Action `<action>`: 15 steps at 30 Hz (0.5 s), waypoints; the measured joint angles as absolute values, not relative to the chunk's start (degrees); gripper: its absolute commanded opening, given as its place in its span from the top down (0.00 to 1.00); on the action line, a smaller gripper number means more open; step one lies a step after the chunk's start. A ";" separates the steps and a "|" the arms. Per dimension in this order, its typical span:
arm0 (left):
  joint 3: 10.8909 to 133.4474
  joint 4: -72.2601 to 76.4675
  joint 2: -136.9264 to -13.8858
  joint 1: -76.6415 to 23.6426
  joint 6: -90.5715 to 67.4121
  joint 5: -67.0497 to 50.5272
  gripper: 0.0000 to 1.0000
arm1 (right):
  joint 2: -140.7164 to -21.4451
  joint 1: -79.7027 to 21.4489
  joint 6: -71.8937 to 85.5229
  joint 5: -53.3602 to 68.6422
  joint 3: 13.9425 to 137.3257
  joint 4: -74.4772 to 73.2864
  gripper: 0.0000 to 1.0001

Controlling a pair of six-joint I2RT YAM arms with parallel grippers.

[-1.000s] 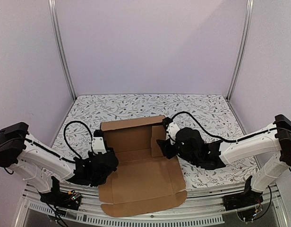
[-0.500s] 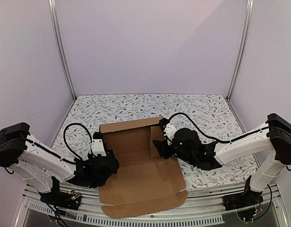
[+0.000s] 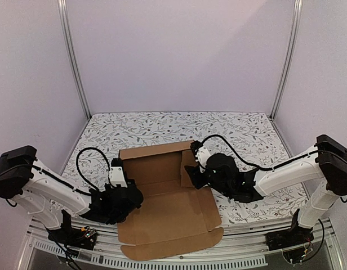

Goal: Fold the paper box

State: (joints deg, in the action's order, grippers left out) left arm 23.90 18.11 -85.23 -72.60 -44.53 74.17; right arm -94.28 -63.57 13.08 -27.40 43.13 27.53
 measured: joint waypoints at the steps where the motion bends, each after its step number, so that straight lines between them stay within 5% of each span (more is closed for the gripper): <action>1: 23.92 18.11 -85.23 -72.64 -44.64 74.15 1.00 | -94.32 -63.57 13.28 -28.16 43.13 27.59 0.56; 7: 23.97 17.98 -85.23 -73.52 -44.69 73.78 1.00 | -94.98 -63.35 13.98 -31.51 43.24 28.27 0.78; 15: 24.53 17.87 -85.43 -73.87 -44.86 73.80 1.00 | -95.18 -62.98 15.14 -33.10 43.64 28.47 0.70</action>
State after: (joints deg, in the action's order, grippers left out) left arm 24.53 17.87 -85.43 -73.87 -44.86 73.80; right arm -95.18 -62.98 15.14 -33.10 43.64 28.47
